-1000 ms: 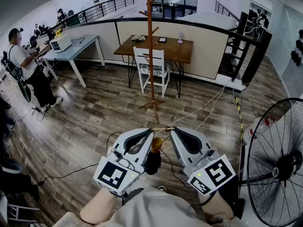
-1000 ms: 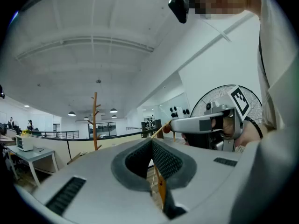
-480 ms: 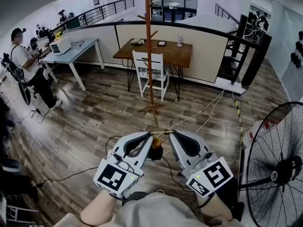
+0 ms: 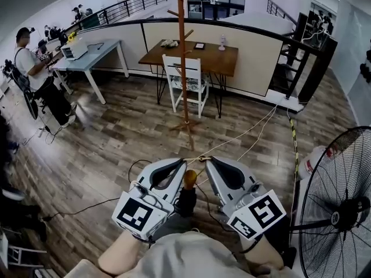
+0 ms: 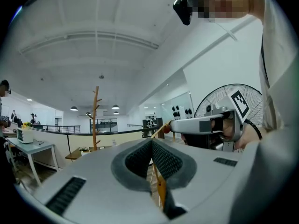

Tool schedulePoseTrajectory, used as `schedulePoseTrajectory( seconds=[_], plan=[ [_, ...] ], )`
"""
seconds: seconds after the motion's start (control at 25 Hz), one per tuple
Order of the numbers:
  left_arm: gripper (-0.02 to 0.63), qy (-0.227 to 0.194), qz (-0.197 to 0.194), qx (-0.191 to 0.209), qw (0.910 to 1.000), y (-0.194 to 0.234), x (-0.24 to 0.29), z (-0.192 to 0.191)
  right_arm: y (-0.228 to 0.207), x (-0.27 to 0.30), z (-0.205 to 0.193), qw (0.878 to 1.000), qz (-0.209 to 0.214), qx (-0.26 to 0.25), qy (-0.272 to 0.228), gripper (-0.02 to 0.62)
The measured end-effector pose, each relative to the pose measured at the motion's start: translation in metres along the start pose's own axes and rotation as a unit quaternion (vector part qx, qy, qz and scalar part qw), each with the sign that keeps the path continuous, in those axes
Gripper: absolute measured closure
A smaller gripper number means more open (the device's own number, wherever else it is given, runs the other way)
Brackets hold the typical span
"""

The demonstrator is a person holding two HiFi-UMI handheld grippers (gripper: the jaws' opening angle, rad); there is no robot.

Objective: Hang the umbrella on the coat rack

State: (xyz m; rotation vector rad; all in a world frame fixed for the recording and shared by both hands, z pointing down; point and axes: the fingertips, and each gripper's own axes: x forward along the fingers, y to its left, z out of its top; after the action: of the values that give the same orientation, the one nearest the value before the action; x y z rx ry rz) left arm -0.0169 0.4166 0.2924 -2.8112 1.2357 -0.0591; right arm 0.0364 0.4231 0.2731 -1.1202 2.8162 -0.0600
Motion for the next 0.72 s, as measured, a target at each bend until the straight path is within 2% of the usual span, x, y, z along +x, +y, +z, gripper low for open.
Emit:
schedulePoseTrajectory(
  seconds=[0.4, 0.72],
  plan=[
    [0.603, 0.011, 0.011, 0.010, 0.9998, 0.022, 0.025, -0.006, -0.027, 0.024, -0.003, 1.000, 0.008, 0.004, 0.000, 0.592],
    [0.603, 0.014, 0.009, 0.009, 0.9998, 0.065, 0.059, -0.015, -0.058, 0.066, -0.011, 1.000, 0.008, 0.003, 0.007, 0.592]
  ],
)
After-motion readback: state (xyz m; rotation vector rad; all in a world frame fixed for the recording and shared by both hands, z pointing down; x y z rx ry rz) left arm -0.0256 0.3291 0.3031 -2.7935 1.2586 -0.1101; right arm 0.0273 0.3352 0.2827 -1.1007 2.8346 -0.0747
